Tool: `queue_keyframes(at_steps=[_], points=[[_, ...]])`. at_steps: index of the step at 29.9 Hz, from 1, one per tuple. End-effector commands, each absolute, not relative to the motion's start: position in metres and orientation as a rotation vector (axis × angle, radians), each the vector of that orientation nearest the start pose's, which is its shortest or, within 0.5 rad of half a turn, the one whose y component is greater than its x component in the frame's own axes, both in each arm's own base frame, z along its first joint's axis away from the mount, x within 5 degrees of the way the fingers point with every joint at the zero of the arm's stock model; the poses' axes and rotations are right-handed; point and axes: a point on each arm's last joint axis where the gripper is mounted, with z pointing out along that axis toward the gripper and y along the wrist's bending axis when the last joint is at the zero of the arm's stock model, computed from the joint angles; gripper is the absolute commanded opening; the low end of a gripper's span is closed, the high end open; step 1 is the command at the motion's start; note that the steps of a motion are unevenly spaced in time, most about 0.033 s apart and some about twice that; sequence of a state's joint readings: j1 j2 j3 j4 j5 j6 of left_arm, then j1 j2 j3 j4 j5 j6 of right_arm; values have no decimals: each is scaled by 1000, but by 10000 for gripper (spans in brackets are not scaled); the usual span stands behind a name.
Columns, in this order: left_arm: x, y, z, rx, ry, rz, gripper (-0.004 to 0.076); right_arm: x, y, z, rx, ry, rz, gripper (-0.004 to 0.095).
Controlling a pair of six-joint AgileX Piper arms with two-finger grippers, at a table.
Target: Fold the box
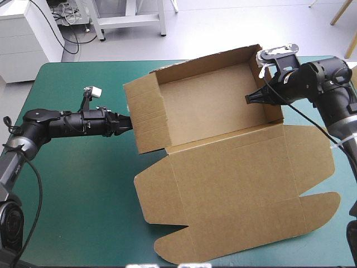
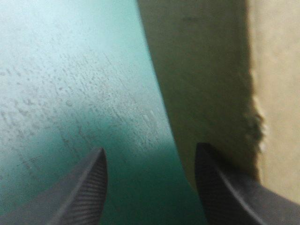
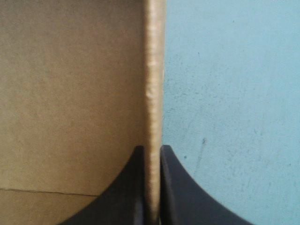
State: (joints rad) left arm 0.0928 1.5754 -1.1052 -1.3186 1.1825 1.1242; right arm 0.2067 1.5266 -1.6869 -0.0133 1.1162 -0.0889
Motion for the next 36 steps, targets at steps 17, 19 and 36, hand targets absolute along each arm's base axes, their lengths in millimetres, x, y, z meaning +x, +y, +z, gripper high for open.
queue_keyframes(at_steps=[17, 19, 36], points=[[280, -72, 362, 514, 1888, -1336, 405, 319, 67, 433, -336, 2318, 73, -21], [280, -72, 363, 499, 1888, -1348, 405, 319, 68, 433, -336, 2318, 75, -22], [282, -106, 384, 451, 1982, -1174, 405, 316, 89, 434, -300, 2297, 120, -17]])
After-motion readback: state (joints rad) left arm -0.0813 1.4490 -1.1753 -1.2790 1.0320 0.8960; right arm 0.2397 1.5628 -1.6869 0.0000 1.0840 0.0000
